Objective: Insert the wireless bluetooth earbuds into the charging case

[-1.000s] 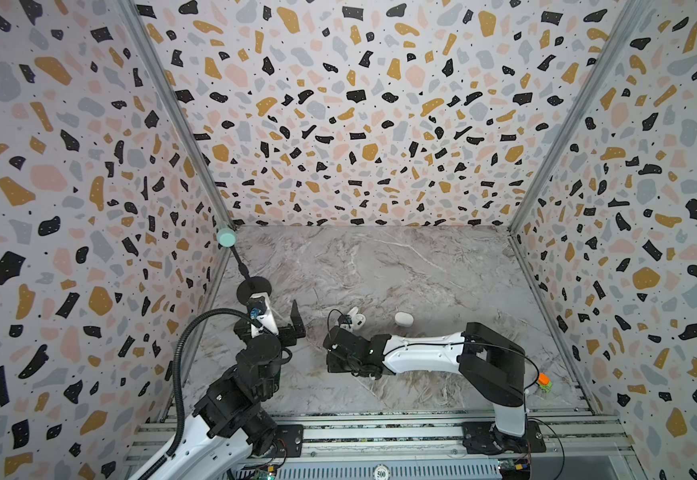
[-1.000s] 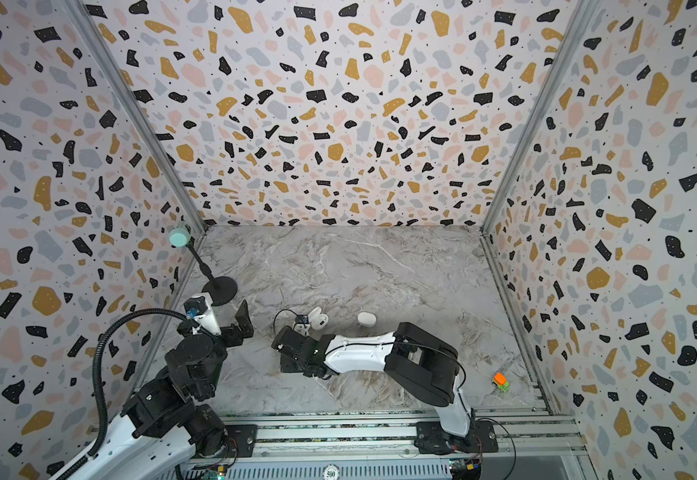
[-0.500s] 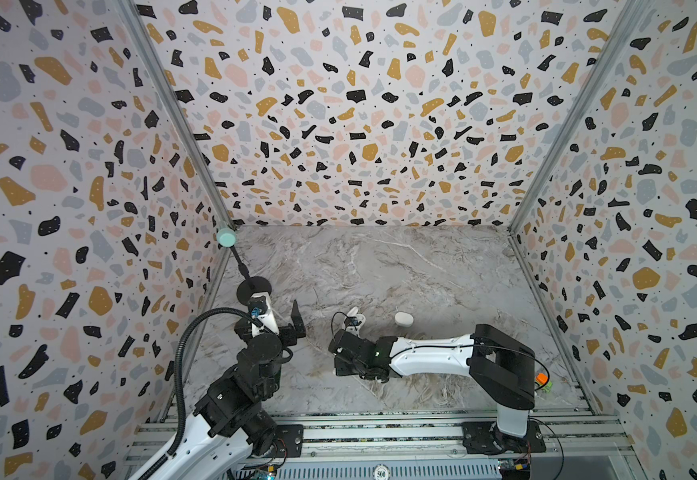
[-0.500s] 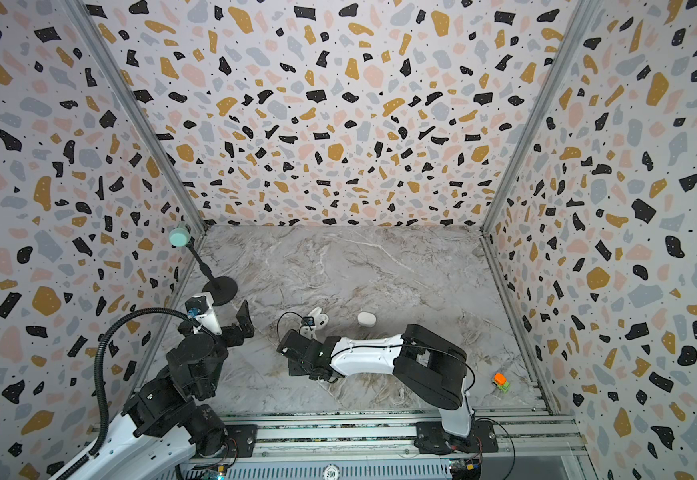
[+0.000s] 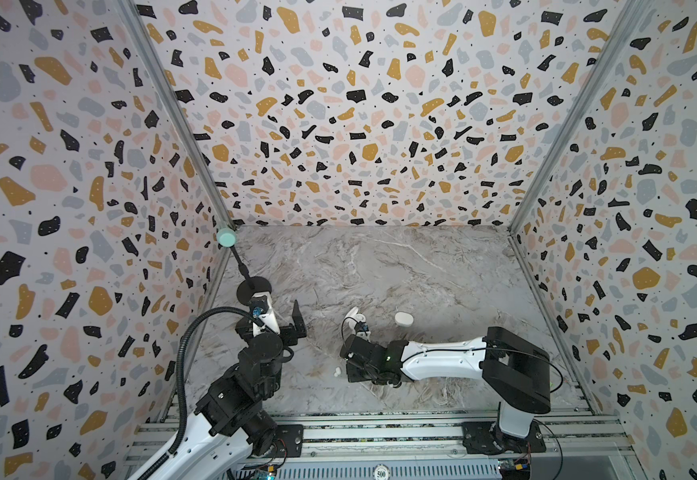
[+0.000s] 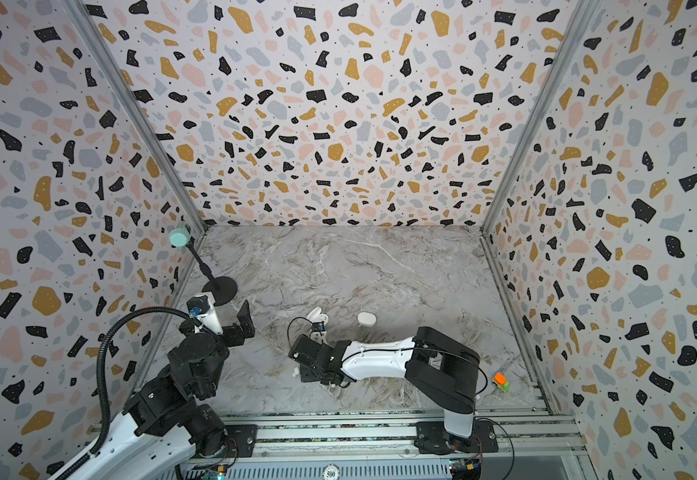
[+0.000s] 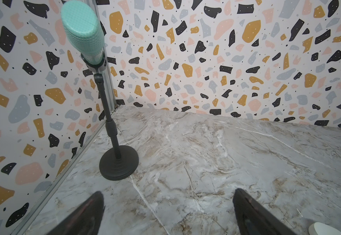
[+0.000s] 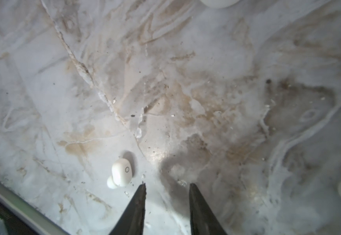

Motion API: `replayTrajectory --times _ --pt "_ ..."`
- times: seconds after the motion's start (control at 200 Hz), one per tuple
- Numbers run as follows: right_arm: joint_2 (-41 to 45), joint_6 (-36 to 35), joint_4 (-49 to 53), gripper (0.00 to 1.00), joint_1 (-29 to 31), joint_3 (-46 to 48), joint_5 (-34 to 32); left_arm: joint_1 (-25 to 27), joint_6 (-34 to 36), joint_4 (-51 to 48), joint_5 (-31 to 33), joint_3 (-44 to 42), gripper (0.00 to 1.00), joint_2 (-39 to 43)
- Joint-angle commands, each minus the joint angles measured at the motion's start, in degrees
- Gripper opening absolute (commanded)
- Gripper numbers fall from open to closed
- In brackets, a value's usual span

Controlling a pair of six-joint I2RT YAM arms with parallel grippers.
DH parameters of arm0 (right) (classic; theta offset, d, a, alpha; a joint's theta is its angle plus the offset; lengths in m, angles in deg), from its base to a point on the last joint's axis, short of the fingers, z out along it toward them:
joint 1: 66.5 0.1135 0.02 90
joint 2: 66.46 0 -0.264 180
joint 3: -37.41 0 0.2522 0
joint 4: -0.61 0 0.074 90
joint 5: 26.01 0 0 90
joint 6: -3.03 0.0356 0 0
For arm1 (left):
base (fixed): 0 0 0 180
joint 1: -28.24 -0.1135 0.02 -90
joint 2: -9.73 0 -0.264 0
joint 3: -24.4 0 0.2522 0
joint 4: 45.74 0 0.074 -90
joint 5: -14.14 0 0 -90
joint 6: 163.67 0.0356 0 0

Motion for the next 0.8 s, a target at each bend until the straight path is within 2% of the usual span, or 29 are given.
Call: replayTrajectory --times 0.0,0.23,0.796 --pt "3.1 -3.7 -4.3 0.4 -0.1 0.5 2.0 -0.4 0.3 1.4 -0.2 0.8 1.0 0.4" --pt "1.2 -6.4 -6.6 0.42 -0.1 -0.8 5.6 -0.4 0.3 1.4 -0.2 0.8 1.0 0.6" --pt "-3.5 -8.0 -4.9 0.36 -0.2 -3.8 5.9 -0.5 0.3 1.4 -0.3 0.7 1.0 0.8"
